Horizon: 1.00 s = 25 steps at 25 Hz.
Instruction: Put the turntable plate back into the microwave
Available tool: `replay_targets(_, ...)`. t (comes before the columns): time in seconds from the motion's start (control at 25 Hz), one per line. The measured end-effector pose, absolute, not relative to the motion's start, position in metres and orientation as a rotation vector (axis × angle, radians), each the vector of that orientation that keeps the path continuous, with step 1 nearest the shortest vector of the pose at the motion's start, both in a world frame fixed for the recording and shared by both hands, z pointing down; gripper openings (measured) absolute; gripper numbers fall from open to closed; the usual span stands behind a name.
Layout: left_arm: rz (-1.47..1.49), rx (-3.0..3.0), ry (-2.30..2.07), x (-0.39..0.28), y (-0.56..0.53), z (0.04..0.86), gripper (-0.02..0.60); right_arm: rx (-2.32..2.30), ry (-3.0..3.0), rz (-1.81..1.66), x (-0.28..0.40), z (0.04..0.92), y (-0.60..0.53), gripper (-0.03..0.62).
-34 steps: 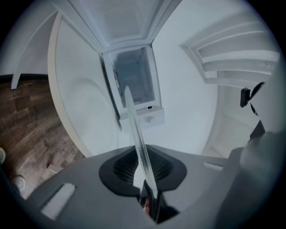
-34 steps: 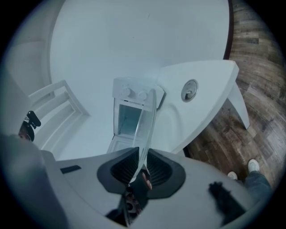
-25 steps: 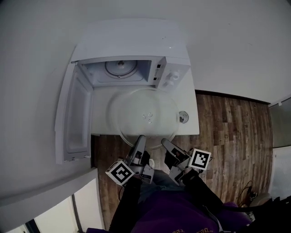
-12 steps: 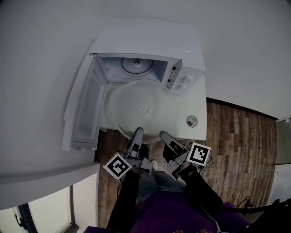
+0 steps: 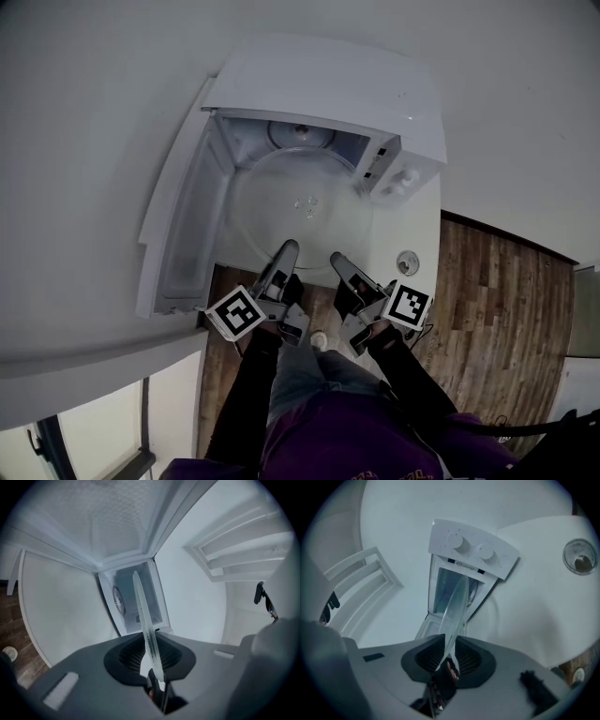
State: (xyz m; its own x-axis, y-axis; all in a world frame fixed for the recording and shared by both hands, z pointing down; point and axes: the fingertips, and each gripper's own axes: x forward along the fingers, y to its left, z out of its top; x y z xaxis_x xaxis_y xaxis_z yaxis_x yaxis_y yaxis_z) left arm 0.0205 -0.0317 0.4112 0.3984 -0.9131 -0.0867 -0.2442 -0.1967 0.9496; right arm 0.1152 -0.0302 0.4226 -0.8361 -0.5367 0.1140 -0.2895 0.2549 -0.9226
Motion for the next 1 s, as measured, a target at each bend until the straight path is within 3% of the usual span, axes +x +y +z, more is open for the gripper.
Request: replay_targets(1.0,-0.783,1.658,-1.011,-0.021,-0.158,0.447,0.061,-1.108,2.263,-1.586,0.089,0.452,-0.151,0.078)
